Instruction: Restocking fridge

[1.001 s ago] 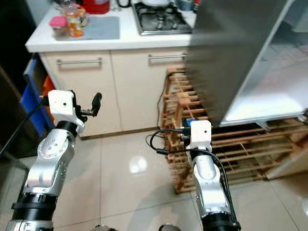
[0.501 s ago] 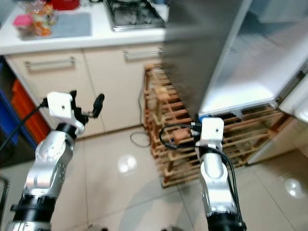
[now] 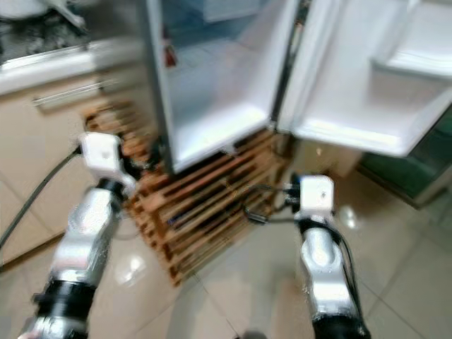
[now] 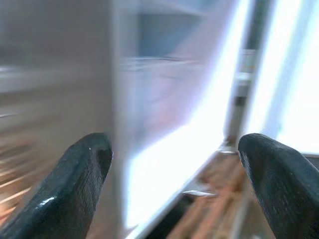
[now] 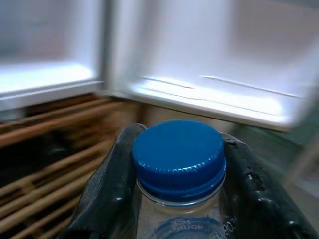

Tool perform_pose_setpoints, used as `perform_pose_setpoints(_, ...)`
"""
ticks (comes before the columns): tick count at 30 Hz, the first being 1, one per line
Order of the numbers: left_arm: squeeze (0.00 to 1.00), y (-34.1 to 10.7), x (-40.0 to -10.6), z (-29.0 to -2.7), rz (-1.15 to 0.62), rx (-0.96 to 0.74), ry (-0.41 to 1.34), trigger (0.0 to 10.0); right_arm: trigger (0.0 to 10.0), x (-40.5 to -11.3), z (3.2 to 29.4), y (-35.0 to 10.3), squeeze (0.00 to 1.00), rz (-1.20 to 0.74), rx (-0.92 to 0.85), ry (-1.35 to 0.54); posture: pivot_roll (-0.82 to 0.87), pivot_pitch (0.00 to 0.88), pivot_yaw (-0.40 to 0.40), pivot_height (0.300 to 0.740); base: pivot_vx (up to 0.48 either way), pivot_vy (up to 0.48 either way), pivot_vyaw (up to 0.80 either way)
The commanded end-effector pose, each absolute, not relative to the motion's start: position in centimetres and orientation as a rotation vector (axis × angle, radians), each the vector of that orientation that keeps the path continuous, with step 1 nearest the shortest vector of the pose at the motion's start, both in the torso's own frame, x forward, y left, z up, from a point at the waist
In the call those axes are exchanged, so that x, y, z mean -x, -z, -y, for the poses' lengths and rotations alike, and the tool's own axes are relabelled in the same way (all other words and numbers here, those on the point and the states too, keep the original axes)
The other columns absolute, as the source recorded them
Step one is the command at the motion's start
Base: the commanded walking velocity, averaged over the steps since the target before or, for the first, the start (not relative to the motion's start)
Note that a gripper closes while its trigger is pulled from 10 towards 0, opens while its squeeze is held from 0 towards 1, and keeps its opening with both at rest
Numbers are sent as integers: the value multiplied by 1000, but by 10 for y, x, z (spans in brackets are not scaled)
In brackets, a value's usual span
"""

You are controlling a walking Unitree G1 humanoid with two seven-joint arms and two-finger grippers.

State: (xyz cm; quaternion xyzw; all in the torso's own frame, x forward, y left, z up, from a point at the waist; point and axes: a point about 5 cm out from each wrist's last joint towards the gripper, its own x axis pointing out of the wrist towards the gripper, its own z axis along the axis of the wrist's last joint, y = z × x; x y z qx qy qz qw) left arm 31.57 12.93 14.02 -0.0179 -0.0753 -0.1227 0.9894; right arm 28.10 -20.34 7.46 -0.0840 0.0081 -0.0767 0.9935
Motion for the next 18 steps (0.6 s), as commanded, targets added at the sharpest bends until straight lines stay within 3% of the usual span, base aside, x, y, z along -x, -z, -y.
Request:
perform_pose_setpoints(1,0,-141,-316,-137,156,20,231,10000,0,-284,197,-82,0,28,163,139,-130,0,-1,740,0,0,-563)
perform_pose_setpoints(5,0,-144,-315,-129,175,4,282,10000,0,-284,196,-82,0,31,162,135,-136,0,4,740,0,0,-728)
perform_pose_setpoints(11,0,-148,-311,-116,207,-15,360,10000,0,-285,194,-82,0,28,165,120,-139,0,2,740,0,0,0)
perform_pose_setpoints(18,0,-148,-311,-111,219,-37,354,10000,0,-288,187,-91,0,85,173,85,-142,0,5,740,480,0,0)
